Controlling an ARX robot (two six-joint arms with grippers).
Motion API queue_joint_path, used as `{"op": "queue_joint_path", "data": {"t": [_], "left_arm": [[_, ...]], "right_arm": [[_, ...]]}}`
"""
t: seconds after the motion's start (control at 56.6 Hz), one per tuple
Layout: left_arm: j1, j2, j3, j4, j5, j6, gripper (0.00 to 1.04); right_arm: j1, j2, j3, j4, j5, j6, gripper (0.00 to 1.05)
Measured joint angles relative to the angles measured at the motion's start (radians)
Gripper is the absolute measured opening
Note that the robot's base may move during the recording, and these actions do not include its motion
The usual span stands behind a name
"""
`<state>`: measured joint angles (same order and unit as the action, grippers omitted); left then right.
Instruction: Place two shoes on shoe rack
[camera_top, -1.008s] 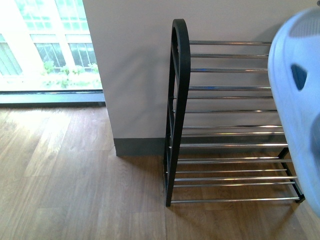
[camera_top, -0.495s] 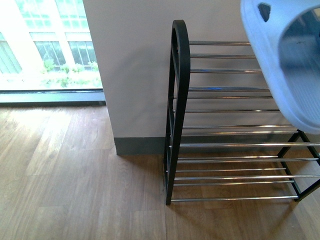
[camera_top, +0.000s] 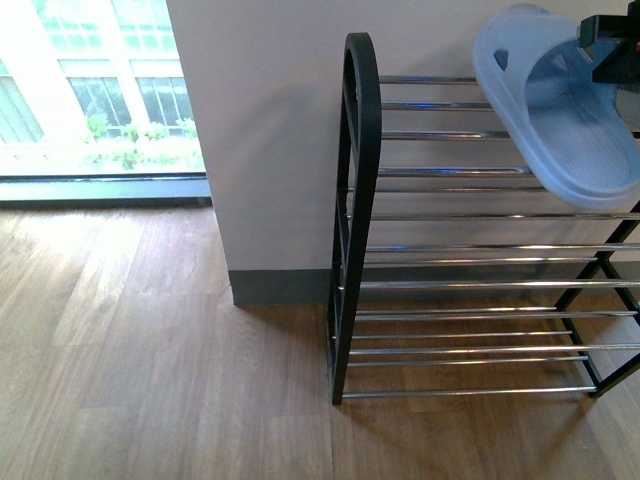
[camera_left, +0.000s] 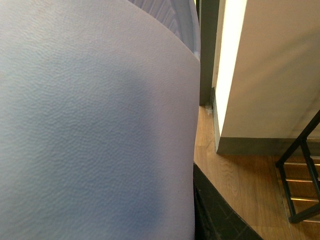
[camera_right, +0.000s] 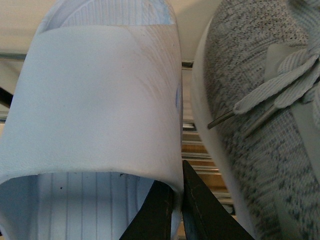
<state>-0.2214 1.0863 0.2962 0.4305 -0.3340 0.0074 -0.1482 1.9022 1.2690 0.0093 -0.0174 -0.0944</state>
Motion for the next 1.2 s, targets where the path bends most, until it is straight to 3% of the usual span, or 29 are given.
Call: {"op": "queue_joint_path", "data": {"t": [0.513, 0.849, 1.025, 1.202], "left_arm": [[0.000, 0.000, 0.000, 0.000, 0.000, 0.000, 0.02], [0.000, 0.000, 0.000, 0.000, 0.000, 0.000, 0.02], [0.000, 0.000, 0.000, 0.000, 0.000, 0.000, 0.02], [0.000, 0.000, 0.000, 0.000, 0.000, 0.000, 0.02]], "right_arm": [[-0.054, 0.100, 0.130, -0.044, 0.041, -0.167, 0.02], [-0.034, -0.034, 0.000, 0.035, -0.036, -0.169, 0.58], [-0.029, -0.215, -0.153, 0.082, -0.125, -0.158, 0.95], [-0.029, -0.362, -0.296, 0.162, -0.216, -0.090, 0.95]]}}
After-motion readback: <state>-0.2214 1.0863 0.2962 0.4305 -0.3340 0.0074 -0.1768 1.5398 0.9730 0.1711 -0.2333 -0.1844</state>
